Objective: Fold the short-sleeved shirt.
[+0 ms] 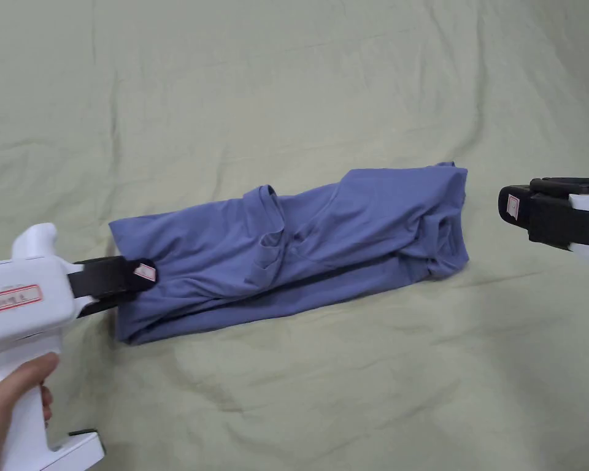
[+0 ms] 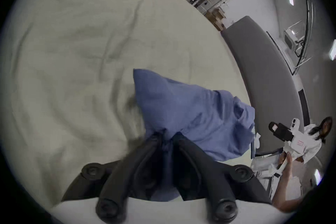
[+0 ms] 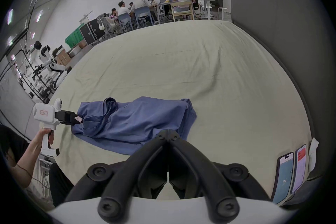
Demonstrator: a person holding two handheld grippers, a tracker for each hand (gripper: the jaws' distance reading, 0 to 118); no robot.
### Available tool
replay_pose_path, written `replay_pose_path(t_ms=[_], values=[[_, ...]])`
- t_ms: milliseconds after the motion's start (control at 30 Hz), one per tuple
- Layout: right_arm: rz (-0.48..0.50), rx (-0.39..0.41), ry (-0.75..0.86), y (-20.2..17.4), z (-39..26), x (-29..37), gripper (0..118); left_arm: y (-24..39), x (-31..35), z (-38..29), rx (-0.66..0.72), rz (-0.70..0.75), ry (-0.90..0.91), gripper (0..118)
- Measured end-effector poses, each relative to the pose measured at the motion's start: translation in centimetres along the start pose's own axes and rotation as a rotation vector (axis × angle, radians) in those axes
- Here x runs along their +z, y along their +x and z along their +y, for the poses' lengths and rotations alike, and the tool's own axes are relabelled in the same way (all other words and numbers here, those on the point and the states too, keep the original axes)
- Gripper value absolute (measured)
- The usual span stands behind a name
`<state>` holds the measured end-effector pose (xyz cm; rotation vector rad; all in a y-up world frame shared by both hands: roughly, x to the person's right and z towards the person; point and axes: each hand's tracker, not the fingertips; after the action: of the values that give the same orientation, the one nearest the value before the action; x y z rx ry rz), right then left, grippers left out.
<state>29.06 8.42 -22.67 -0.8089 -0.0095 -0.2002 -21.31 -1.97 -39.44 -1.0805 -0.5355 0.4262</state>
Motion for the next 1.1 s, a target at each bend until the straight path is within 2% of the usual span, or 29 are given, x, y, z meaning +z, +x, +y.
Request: replay_pose_path(t_ms=[133,200,300,400,500,600,700,833,933,967,1000,1033,1100], values=[[-0.005,-0.005,0.016,0.9,-0.1,0.8,2,-1.5,5.9,1.7,0.029,0.072,0.082,7],[-0.009,-0.013,0.02,1.5,-0.1,0.8,2,-0.8,8.4,2.3,-0.052,0.265,0.11,7],[-0.015,-0.031,0.022,2.2,-0.3,0.7,2,1.6,10.8,3.2,-0.092,0.449,0.121,7],[-0.018,-0.041,0.019,2.7,-0.4,0.6,2,7.1,9.7,3.3,-0.297,0.544,0.095,7],[-0.024,-0.049,0.02,3.3,-0.5,0.9,2,12.5,6.6,3.0,-0.428,0.518,0.051,7],[-0.024,-0.062,0.027,4.0,-0.6,1.4,2,17.5,2.6,2.4,-0.496,0.383,-0.017,7],[-0.033,-0.072,0.033,4.9,-0.9,2.0,2,21.1,-2.7,1.5,-0.589,0.332,-0.102,7],[-0.054,-0.093,0.036,6.3,-1.4,2.6,2,23.7,-8.5,0.1,-0.601,0.245,-0.216,7],[-0.075,-0.111,0.029,7.3,-1.9,2.8,2,24.6,-10.9,-0.6,-0.62,0.249,-0.249,10],[-0.077,-0.117,0.024,7.5,-2.0,2.7,2,24.2,-11.3,-0.3,-0.589,0.234,-0.264,21],[-0.079,-0.122,0.022,7.7,-2.2,2.7,2,23.5,-11.3,0.3,-0.512,0.19,-0.273,56],[-0.078,-0.127,0.02,7.8,-2.3,2.7,2,22.9,-10.7,0.8,-0.407,0.074,-0.292,79],[-0.072,-0.133,0.018,7.9,-2.4,2.7,2,21.6,-7.8,1.8,-0.26,-0.065,-0.269,84]])
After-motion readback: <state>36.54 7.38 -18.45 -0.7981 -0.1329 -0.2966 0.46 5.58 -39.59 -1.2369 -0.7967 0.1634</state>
